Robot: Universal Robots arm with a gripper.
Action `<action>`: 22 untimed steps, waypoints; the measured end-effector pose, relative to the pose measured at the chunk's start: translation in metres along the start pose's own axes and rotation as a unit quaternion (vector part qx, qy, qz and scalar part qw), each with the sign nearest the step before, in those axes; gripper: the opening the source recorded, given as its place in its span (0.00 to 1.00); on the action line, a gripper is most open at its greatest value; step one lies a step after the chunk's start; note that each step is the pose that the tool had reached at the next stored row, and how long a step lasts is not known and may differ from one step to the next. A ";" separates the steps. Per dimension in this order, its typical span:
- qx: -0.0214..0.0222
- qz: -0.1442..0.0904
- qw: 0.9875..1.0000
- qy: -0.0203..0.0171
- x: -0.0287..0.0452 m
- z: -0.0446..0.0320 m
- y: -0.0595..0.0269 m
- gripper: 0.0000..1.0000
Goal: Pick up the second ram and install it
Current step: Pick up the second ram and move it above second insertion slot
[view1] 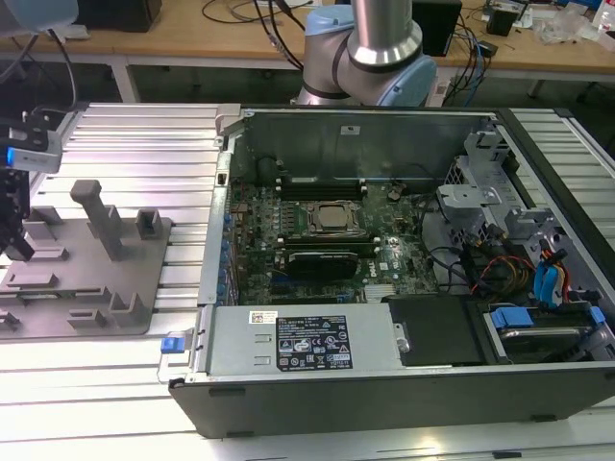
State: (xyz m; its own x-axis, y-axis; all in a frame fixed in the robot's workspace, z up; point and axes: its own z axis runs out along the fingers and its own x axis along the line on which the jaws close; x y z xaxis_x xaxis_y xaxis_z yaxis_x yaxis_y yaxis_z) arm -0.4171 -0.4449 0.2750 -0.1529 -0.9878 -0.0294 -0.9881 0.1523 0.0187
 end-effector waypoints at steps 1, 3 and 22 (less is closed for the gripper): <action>0.000 -0.001 1.000 0.000 0.0006 0.0014 -0.0001 0.08; 0.000 -0.004 1.000 0.000 0.0025 0.0045 -0.0002 0.08; -0.012 -0.030 0.999 0.006 0.0095 0.0403 -0.0014 0.08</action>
State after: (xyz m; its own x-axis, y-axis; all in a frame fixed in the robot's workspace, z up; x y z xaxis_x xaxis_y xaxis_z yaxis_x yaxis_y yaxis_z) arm -0.4177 -0.4531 0.2344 -0.0935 -0.9954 -0.0196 -0.9949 0.0927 0.0410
